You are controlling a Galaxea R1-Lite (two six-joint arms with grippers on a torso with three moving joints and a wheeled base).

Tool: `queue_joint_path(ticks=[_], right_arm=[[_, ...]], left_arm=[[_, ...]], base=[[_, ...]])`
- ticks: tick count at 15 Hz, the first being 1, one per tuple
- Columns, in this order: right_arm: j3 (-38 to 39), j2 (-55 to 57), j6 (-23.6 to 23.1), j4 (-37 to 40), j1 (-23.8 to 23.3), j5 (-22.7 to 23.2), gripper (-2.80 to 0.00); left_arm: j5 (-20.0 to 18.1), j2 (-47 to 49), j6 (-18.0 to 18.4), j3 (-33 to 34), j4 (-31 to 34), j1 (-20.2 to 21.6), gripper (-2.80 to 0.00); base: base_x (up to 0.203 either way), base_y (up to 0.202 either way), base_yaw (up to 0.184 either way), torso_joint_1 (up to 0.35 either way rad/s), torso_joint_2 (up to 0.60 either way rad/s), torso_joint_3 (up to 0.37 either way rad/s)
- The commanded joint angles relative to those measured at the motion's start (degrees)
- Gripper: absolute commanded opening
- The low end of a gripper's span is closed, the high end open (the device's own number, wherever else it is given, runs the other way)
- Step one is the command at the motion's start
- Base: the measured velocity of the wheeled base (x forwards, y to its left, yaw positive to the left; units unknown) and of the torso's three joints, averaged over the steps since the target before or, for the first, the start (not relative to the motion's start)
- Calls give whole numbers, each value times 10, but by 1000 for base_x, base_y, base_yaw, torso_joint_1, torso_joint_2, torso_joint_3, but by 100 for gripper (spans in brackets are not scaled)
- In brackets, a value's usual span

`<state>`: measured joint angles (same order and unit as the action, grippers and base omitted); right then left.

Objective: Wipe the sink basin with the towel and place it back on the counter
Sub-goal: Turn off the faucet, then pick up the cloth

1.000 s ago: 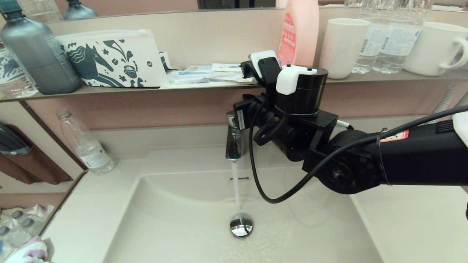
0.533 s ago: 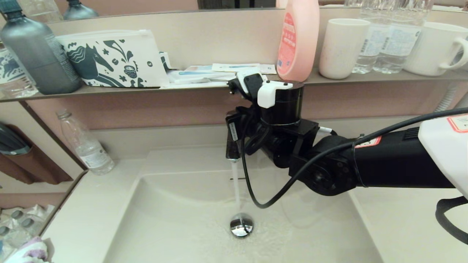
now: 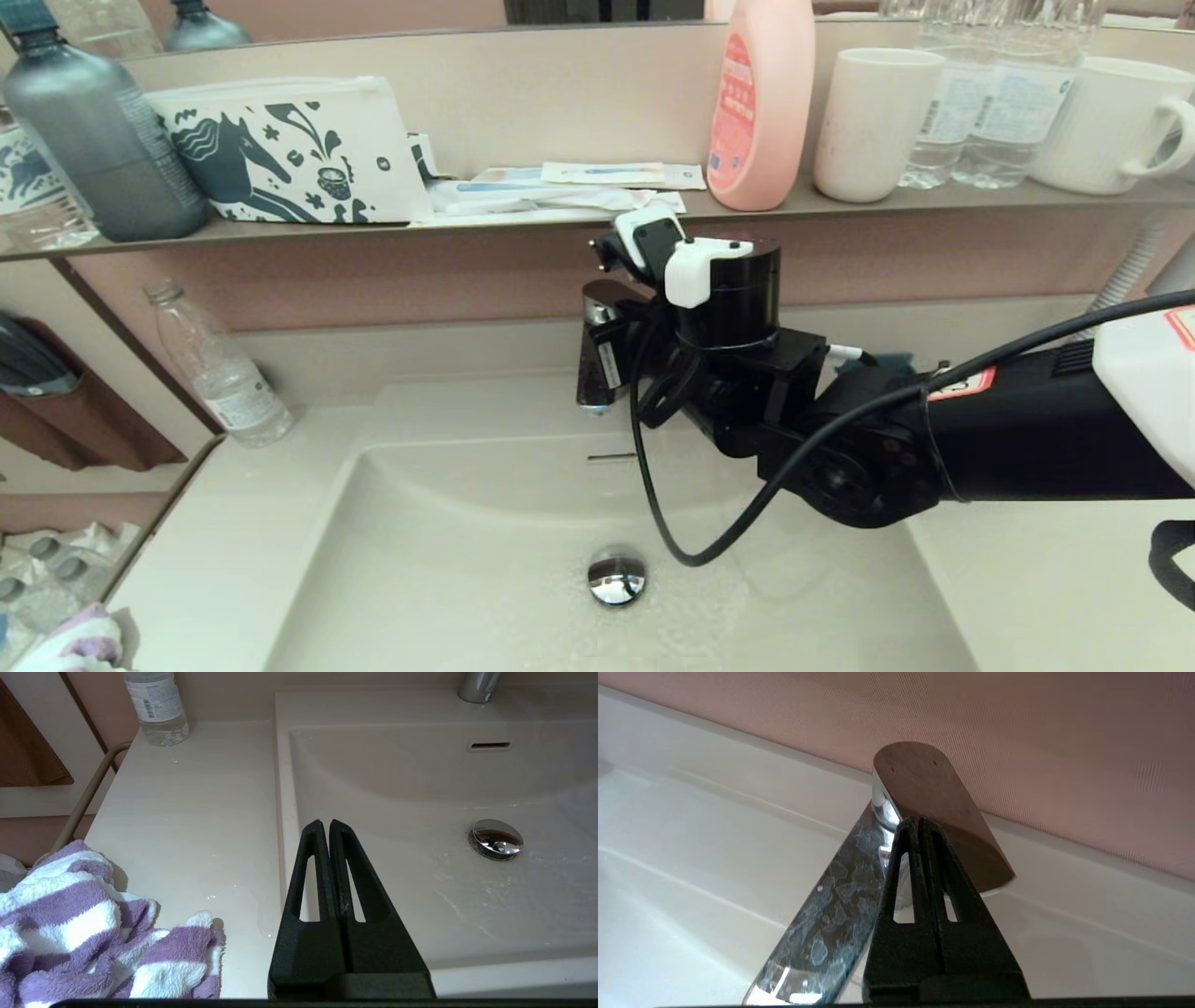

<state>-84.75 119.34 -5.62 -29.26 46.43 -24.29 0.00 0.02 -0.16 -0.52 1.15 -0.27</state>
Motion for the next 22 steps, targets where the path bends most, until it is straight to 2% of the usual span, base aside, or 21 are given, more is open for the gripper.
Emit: queue_joint_path(ticks=[1, 3, 7, 10, 17, 20, 22], right_arm=[[-1, -19, 0, 8, 6, -11, -280], [3, -42, 1, 32, 14, -15, -280], [112, -133, 5, 40, 36, -34, -280], [194, -231, 23, 41, 19, -48, -280], [413, -504, 31, 40, -171, -46, -280], [465, -612, 28, 56, -326, -40, -280], [481, -667, 30, 75, -428, -6, -280]], left_arm=[[-1, 0, 0, 0, 0, 0, -280], [0, 0, 0, 0, 0, 0, -280], [0, 0, 0, 0, 0, 0, -280], [0, 0, 0, 0, 0, 0, -280], [0, 0, 0, 0, 0, 0, -280], [0, 0, 0, 0, 0, 0, -280], [0, 0, 0, 0, 0, 0, -280]], base=[[0, 0, 0, 0, 0, 0], [0, 0, 0, 0, 0, 0], [0, 0, 0, 0, 0, 0], [0, 0, 0, 0, 0, 0], [0, 0, 0, 0, 0, 0], [0, 0, 0, 0, 0, 0], [0, 0, 0, 0, 0, 0]])
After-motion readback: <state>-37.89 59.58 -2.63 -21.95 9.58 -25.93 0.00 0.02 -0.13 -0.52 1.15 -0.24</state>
